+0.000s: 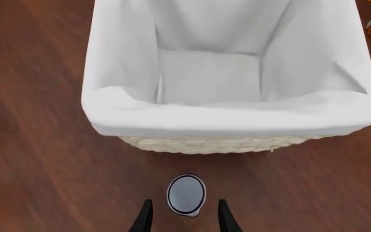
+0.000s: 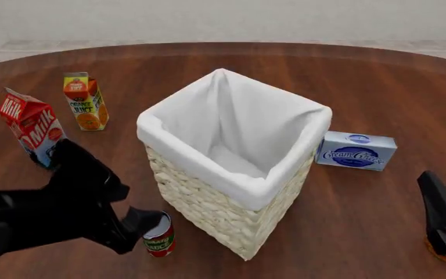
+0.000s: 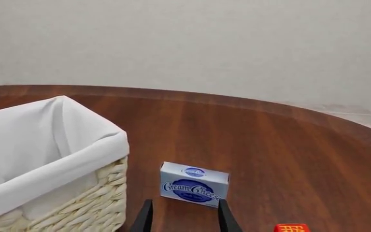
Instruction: Pick up the alphabet soup and the tomato sauce, and put them in the basket.
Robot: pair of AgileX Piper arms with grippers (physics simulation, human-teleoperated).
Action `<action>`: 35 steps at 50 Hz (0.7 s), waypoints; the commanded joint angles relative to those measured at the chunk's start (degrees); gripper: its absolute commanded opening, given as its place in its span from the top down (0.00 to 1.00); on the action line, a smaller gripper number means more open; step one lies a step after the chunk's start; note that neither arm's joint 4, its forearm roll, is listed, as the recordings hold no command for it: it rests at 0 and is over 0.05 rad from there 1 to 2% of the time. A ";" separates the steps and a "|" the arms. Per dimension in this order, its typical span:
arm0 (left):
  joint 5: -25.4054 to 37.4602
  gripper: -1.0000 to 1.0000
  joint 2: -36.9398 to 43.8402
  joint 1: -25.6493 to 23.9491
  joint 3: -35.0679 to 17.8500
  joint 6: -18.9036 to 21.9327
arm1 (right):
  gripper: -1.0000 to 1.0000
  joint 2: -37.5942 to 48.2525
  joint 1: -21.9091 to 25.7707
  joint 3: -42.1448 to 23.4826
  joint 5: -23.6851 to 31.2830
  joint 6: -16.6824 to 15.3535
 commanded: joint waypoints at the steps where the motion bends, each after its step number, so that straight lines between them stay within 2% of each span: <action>1: -2.53 0.00 1.96 0.06 1.80 -0.15 | 0.00 -0.67 0.00 0.00 0.64 -0.06; 35: -10.49 0.00 8.49 -0.19 5.79 -1.12 | 0.00 1.94 -0.02 0.00 -2.02 -0.06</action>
